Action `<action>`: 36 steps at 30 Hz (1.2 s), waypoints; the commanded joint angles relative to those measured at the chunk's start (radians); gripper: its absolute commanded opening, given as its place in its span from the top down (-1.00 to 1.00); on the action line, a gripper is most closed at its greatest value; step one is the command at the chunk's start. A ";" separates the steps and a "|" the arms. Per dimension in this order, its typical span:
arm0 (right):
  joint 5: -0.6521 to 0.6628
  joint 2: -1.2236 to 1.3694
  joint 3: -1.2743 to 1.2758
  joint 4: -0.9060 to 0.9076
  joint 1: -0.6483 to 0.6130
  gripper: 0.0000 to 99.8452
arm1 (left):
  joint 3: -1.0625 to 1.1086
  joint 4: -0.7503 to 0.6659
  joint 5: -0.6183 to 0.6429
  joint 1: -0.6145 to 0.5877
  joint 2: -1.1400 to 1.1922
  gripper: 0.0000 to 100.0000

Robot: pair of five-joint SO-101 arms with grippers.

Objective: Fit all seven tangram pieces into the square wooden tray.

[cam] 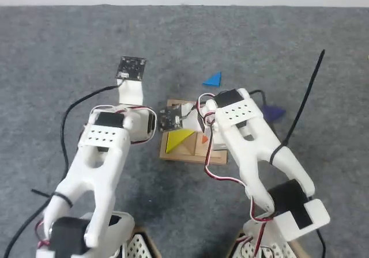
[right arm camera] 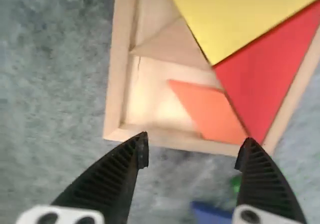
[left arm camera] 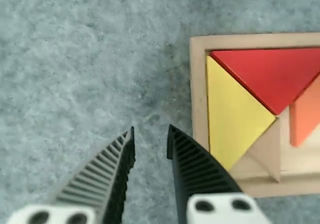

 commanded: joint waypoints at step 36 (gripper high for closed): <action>0.081 0.351 -0.172 0.102 -0.027 0.42 | -0.001 -0.037 0.009 0.002 0.009 0.79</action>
